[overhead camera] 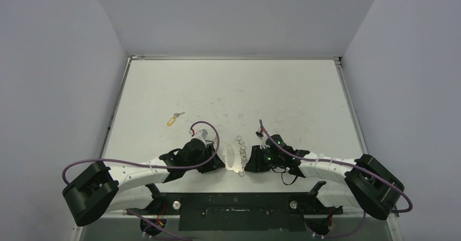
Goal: Put the keys on the keyring
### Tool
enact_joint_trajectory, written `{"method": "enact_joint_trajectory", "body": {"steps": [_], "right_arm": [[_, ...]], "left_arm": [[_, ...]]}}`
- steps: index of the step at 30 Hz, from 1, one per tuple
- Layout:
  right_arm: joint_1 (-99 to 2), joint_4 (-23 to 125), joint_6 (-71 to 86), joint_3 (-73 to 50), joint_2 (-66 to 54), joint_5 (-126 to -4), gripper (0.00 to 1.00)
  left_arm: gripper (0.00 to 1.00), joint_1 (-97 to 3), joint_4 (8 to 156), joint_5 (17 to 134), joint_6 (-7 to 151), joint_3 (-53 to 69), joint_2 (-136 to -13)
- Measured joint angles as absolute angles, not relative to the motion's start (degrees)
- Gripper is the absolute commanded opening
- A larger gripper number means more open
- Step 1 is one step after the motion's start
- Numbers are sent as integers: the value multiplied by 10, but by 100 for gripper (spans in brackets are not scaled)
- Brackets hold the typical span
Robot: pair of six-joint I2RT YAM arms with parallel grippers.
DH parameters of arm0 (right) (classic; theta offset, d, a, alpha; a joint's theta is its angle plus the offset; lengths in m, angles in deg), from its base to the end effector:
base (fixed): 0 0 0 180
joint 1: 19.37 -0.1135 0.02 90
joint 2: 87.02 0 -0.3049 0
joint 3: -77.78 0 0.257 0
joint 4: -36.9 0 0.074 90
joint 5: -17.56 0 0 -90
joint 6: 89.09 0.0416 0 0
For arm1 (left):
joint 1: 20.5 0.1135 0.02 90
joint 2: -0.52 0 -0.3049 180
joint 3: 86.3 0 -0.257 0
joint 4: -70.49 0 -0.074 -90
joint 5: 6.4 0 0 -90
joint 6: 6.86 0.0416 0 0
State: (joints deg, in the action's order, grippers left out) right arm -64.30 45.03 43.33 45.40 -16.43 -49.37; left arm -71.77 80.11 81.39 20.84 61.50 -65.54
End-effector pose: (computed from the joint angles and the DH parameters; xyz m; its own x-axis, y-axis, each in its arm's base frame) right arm 0.1288 0.1515 0.1609 -0.9456 -0.0667 -0.3184 -0.2756 0.6845 0.6750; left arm 0.1198 -0.1520 0.1695 -0.9058 -0.2847 -0.3138 -0.0107 0.7557 -0.6548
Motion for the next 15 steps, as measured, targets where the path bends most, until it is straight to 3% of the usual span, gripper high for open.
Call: {"method": "enact_joint_trajectory", "body": {"steps": [4,10,15], "right_arm": [[-643,423,432,452,-143,-478,26],[-643,393,425,447,-114,-466,13],[-643,393,416,446,-110,-464,9]], "left_arm": [[39,-718,801,814,208,615,-656],[39,-718,802,814,209,615,-655],[39,-718,807,815,209,615,-649]]}}
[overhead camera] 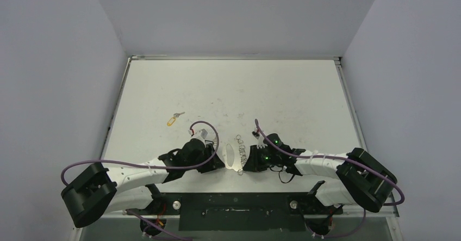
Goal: Put the keys on the keyring
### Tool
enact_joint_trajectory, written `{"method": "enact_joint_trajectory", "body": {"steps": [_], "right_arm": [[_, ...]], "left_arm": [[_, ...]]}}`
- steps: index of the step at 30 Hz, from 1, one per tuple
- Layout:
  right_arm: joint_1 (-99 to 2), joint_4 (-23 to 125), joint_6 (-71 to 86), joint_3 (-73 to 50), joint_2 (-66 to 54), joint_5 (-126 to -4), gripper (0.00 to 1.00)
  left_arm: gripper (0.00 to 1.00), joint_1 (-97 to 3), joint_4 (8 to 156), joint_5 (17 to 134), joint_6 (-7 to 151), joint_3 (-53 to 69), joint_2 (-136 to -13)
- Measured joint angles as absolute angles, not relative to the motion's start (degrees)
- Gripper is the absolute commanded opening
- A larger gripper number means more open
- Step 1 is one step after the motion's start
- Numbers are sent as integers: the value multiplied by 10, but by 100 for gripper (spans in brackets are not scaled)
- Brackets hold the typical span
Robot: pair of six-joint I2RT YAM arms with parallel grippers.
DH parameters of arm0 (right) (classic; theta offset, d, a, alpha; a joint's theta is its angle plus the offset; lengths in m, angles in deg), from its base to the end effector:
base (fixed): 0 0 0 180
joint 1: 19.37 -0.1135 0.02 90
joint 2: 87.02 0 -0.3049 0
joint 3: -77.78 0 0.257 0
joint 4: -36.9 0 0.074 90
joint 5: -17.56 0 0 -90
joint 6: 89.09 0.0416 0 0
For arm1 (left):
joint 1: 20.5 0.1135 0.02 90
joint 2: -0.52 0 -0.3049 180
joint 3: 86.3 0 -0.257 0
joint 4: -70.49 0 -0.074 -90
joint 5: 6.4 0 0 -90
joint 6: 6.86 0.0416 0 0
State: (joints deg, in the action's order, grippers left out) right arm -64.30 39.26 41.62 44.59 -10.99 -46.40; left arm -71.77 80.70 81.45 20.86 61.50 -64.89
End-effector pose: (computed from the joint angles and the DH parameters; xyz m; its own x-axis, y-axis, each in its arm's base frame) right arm 0.1381 0.1636 0.1556 -0.9375 -0.1075 -0.3310 -0.3194 0.6434 0.6957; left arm 0.1190 -0.1508 0.1706 -0.9052 -0.2852 -0.3150 -0.0101 0.7556 -0.6550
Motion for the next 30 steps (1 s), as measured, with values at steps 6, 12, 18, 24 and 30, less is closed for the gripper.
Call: {"method": "enact_joint_trajectory", "body": {"steps": [6,12,18,24,30], "right_arm": [[-643,410,399,441,-117,-464,0],[-643,477,357,410,-175,-467,0],[-643,542,268,364,-273,-489,0],[-643,557,165,361,-371,-495,0],[-643,556,79,360,-417,-472,0]], "left_arm": [[39,-718,809,818,214,615,-638],[39,-718,812,820,242,615,-610],[39,-717,818,825,297,610,-546],[39,-717,816,836,381,600,-475],[39,-715,767,839,484,606,-413]]}}
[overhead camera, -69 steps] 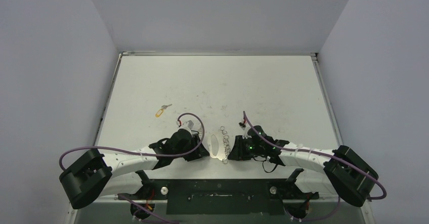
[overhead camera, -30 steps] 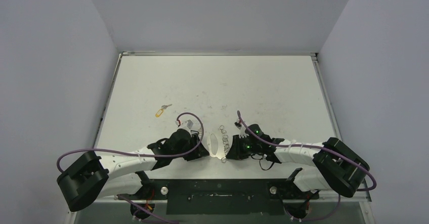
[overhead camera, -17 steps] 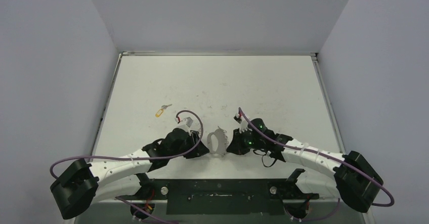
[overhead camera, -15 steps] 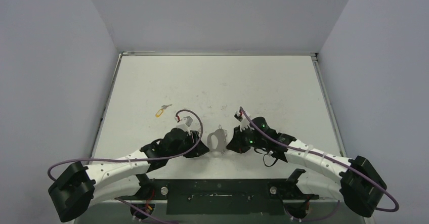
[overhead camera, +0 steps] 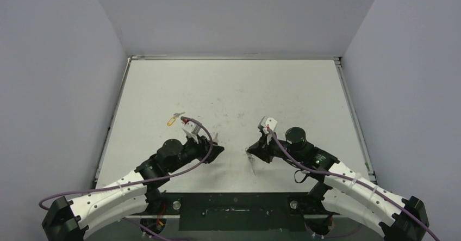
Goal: Put the keys on the keyring
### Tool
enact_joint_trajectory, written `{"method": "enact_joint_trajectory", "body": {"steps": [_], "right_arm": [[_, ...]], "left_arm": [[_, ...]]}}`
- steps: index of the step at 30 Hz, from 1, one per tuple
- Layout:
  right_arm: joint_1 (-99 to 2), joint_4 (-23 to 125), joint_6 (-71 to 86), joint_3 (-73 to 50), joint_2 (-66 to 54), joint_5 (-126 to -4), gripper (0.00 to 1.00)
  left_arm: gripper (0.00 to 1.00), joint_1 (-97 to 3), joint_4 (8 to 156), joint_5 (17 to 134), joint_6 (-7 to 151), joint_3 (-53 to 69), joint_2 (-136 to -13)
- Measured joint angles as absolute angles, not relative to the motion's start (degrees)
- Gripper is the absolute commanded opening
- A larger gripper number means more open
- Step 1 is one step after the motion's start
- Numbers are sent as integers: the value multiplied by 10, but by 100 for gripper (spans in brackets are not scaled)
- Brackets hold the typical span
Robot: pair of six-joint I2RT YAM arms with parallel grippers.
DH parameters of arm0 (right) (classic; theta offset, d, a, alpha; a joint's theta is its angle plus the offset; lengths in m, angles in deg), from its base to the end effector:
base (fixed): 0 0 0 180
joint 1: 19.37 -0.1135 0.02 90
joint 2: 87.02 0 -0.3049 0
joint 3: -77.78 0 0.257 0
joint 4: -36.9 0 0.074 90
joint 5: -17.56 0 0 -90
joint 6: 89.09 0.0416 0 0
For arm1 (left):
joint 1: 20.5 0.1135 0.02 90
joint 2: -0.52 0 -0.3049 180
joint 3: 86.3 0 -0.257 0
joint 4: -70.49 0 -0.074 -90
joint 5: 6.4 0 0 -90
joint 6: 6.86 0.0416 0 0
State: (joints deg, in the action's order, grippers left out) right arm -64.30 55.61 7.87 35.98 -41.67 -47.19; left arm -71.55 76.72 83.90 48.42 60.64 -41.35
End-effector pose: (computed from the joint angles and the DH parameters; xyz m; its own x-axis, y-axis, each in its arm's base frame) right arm 0.1047 0.1295 0.2722 -0.3775 -0.2218 -0.8991 -0.8790 0.3913 0.2725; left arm 0.0998 -0.1232 0.2476 -0.5752 -0.1944 -0.7946 0.5437 0.6349 -0.5489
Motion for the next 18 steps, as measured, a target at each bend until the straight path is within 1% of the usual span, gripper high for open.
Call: {"method": "enact_joint_trajectory", "body": {"steps": [4,8,12,15,16,18], "right_arm": [[-643,550,55,360,-415,-445,0],[-643,521,46,360,-409,-412,0],[-644,482,48,360,-402,-384,0],[-644,452,51,361,-402,-371,0],[-644,440,53,363,-403,-368,0],[-644,418,54,371,-404,-362,0]], "left_arm": [[39,-714,664,816,551,649,-398],[38,-714,573,784,596,697,-411],[36,-714,512,752,628,700,-444],[30,-717,465,726,651,700,-470],[25,-720,450,720,658,700,-479],[23,-724,424,706,673,700,-494]]}}
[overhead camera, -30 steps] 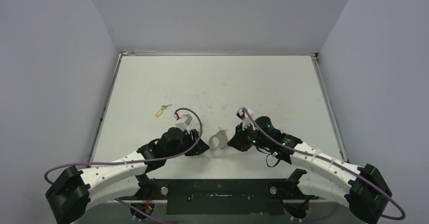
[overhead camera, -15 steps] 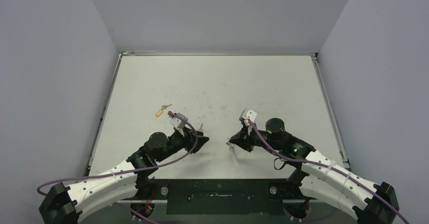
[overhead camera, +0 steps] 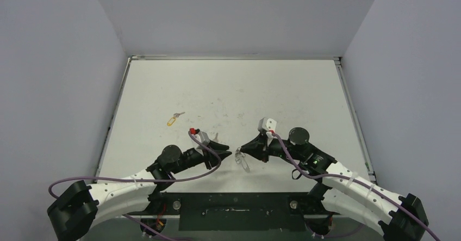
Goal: Put the keys on the keyring
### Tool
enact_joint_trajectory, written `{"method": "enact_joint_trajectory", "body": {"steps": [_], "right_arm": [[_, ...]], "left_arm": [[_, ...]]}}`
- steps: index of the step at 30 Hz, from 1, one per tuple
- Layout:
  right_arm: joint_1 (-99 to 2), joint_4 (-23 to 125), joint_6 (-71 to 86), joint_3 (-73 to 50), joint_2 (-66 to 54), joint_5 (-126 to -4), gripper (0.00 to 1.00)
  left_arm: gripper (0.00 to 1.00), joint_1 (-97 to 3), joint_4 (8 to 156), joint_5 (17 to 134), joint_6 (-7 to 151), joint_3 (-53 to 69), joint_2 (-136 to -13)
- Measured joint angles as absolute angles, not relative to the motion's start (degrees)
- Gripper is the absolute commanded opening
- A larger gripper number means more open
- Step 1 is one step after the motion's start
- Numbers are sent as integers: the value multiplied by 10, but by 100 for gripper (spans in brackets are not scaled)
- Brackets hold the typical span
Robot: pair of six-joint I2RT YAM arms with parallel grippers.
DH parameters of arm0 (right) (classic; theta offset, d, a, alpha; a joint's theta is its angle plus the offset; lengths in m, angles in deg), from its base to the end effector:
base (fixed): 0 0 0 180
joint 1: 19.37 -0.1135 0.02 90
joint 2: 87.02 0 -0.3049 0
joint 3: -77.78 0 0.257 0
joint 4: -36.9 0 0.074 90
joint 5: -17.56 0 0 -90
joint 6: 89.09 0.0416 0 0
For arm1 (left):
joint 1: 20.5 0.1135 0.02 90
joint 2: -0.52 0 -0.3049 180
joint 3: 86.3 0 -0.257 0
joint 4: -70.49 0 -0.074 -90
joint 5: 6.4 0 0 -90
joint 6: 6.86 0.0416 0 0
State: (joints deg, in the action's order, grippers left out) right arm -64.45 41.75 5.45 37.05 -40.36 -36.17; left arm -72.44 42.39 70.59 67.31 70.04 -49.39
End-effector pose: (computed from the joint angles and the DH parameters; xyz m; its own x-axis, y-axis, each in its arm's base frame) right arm 0.1040 0.1392 0.2886 -0.2093 -0.1195 -0.9705 -0.9677 0.1678 0.1881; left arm 0.0966 -0.1385 0.2368 -0.2280 -0.1400 -0.9636 0.8769 0.4005 -0.2656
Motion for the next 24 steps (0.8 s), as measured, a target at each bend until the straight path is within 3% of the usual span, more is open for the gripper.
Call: {"method": "enact_joint_trajectory", "body": {"steps": [8,24], "right_arm": [[-651,359,54,428,-429,-355,0],[-670,309,58,429,-420,-355,0]], "left_arm": [[24,-740,344,652,725,700,-540],[19,-765,287,624,767,689,-571]]}}
